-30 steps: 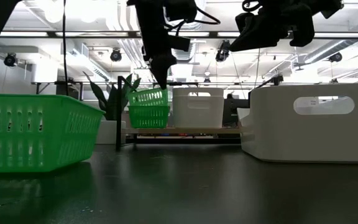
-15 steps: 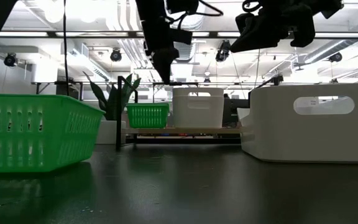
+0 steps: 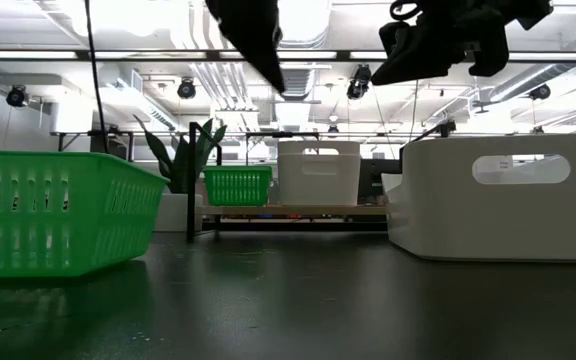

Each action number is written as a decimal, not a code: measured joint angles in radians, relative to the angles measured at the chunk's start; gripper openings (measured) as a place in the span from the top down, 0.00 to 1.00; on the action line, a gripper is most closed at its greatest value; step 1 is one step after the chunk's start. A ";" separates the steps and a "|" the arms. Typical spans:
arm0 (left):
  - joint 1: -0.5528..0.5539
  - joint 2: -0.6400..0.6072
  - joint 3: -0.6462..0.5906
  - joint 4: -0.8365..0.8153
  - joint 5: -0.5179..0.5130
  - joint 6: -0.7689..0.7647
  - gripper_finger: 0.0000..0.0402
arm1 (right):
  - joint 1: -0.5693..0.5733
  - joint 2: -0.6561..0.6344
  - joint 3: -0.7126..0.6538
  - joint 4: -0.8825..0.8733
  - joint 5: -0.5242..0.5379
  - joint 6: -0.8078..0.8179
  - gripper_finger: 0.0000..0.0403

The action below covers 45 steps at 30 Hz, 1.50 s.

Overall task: Stack baskets on shelf by color
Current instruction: Put the bottom right black bin on the shelf

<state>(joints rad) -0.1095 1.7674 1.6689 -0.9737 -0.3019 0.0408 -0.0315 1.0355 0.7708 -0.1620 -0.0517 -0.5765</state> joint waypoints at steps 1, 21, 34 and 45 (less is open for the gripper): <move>-0.022 -0.007 -0.012 0.031 0.004 0.008 0.81 | 0.000 0.000 0.000 0.003 0.000 0.000 0.98; -0.208 -0.513 -0.686 0.783 -0.075 0.190 0.81 | 0.000 0.006 0.000 0.070 -0.003 0.037 0.98; -0.205 -0.836 -1.002 1.094 -0.095 0.287 0.82 | 0.086 0.006 0.002 0.169 -0.009 0.288 0.98; -0.205 -0.934 -1.040 1.147 -0.098 0.334 0.82 | 0.292 0.006 0.112 0.012 0.106 0.498 0.98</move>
<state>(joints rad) -0.3141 0.8338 0.6292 0.1729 -0.4000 0.3744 0.2610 1.0420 0.8827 -0.1501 0.0540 -0.0782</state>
